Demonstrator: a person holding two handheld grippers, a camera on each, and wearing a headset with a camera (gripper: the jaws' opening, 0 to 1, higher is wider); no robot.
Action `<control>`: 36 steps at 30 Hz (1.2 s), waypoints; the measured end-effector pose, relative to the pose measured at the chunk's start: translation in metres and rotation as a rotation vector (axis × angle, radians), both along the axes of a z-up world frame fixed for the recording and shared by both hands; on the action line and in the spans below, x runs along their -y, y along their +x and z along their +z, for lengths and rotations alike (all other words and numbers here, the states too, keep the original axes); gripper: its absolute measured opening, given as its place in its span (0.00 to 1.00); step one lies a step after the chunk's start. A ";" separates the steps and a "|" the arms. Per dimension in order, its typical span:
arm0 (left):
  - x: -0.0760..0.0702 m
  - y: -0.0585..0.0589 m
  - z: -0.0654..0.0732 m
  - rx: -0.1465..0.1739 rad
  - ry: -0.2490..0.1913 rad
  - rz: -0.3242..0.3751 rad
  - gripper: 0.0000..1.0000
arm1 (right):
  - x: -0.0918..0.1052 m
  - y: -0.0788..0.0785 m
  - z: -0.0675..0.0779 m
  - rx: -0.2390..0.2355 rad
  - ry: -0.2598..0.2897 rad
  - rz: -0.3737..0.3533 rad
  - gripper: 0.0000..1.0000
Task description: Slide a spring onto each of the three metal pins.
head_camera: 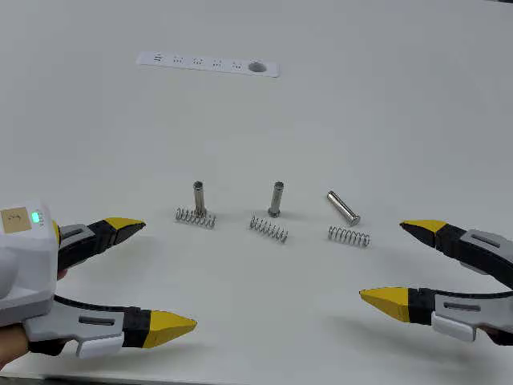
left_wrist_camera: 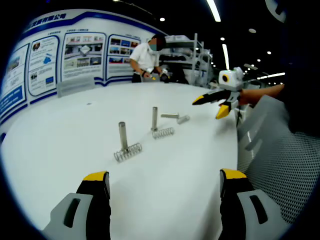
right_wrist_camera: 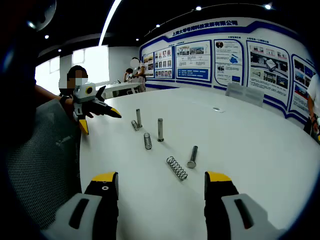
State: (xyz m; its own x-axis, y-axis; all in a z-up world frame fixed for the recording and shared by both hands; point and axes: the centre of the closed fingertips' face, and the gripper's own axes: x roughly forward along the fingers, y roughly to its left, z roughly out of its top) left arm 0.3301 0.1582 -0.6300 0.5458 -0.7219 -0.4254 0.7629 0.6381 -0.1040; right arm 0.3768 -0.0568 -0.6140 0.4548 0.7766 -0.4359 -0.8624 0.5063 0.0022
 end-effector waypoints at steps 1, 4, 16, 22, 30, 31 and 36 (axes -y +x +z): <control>0.000 0.000 0.000 0.000 -0.001 0.001 0.92 | 0.000 0.000 0.001 -0.002 0.002 -0.002 0.71; 0.000 0.000 0.000 -0.002 0.000 0.003 0.92 | 0.000 0.001 0.002 -0.006 0.004 -0.008 0.70; 0.000 -0.002 0.001 0.000 0.004 0.010 0.92 | 0.001 0.007 0.014 0.012 0.004 -0.018 0.69; 0.000 -0.004 0.003 0.004 0.003 0.010 0.92 | 0.004 0.007 0.012 0.005 0.000 -0.027 0.67; 0.001 -0.004 0.002 -0.001 0.002 0.007 0.92 | 0.004 0.010 0.011 -0.009 0.002 -0.036 0.65; 0.001 -0.004 0.002 -0.001 0.002 0.006 0.92 | 0.004 0.011 0.012 -0.009 0.002 -0.039 0.64; 0.002 -0.002 0.003 -0.001 -0.003 0.008 0.92 | 0.003 0.017 0.016 -0.015 0.004 -0.055 0.62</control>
State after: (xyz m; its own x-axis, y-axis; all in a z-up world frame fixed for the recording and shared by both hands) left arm 0.3278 0.1565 -0.6269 0.5514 -0.7185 -0.4240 0.7575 0.6441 -0.1063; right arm 0.3940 -0.0601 -0.5977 0.4903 0.7524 -0.4398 -0.8331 0.5528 0.0171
